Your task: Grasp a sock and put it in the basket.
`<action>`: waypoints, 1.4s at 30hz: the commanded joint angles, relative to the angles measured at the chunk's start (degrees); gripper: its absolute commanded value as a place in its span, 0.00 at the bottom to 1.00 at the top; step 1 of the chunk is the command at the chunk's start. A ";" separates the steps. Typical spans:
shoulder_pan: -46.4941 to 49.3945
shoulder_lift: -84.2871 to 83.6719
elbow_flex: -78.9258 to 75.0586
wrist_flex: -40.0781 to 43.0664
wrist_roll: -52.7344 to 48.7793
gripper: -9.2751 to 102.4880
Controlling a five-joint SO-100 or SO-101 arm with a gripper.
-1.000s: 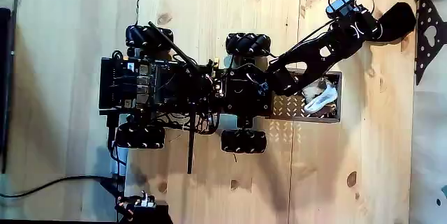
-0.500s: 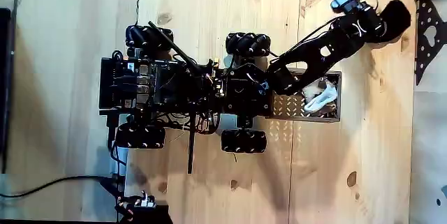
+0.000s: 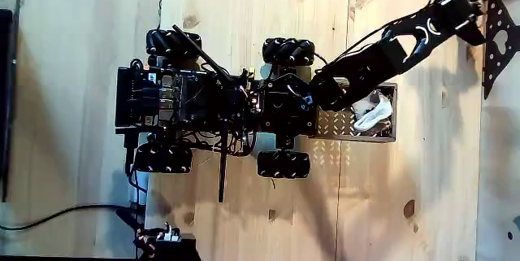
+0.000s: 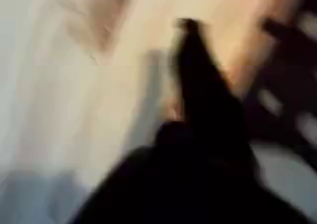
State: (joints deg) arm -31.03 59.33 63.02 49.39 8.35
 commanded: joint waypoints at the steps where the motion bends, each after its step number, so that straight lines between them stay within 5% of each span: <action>1: 1.23 12.74 -0.62 7.65 0.53 0.08; 6: 3.69 26.54 1.05 16.35 0.53 0.08; 18: 6.68 68.73 19.16 20.04 0.88 0.08; 26: 10.37 89.74 19.16 33.49 -0.53 0.08; 42: 10.37 98.53 19.16 57.22 -6.42 0.08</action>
State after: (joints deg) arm -21.71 158.38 82.18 96.33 3.08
